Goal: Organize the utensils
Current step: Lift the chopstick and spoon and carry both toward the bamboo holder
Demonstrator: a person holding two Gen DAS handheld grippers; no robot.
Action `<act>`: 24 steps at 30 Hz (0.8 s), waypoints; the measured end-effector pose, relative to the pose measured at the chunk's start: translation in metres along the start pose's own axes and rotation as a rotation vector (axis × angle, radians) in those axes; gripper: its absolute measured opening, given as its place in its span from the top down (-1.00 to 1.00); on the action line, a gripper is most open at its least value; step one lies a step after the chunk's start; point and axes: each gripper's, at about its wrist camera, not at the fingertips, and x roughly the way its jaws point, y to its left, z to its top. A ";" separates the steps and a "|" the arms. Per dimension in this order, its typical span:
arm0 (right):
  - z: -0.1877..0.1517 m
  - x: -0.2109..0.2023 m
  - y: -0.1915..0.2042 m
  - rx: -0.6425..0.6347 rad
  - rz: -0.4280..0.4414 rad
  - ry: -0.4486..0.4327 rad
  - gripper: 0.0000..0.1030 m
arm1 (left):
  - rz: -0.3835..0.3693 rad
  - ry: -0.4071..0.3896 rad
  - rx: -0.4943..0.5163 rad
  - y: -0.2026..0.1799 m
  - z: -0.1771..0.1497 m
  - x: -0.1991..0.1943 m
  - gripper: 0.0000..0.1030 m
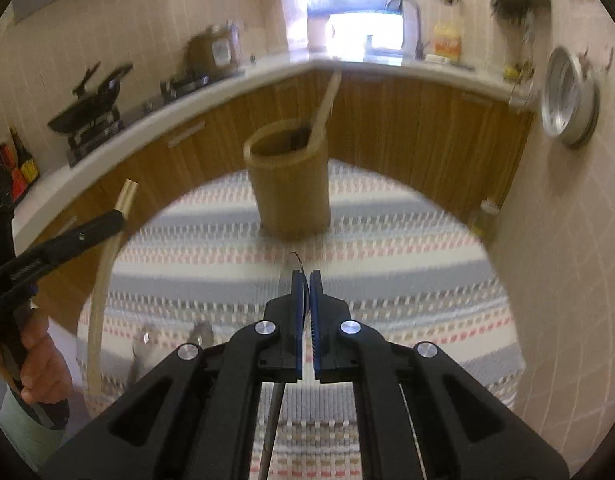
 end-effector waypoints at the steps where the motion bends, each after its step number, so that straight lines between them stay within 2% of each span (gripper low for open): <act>1: 0.005 -0.006 0.000 0.010 0.001 -0.033 0.96 | -0.011 -0.032 0.005 -0.002 0.007 -0.002 0.97; 7: 0.046 -0.031 0.001 0.069 -0.021 -0.238 0.96 | -0.045 -0.228 0.063 -0.026 0.052 -0.017 0.97; 12: 0.079 -0.033 0.004 0.092 -0.071 -0.391 0.96 | -0.020 -0.392 0.148 -0.048 0.088 -0.018 0.97; 14: 0.093 -0.027 0.005 0.108 -0.095 -0.447 0.96 | -0.018 -0.432 0.175 -0.054 0.101 -0.008 0.97; 16: 0.104 -0.018 0.004 0.122 -0.096 -0.485 0.96 | -0.032 -0.464 0.202 -0.058 0.114 0.003 0.97; 20: 0.121 0.006 0.006 0.109 -0.157 -0.555 0.96 | -0.120 -0.500 0.211 -0.060 0.136 0.032 0.97; 24: 0.133 0.033 0.007 0.085 -0.210 -0.603 0.96 | -0.186 -0.487 0.230 -0.058 0.144 0.068 0.97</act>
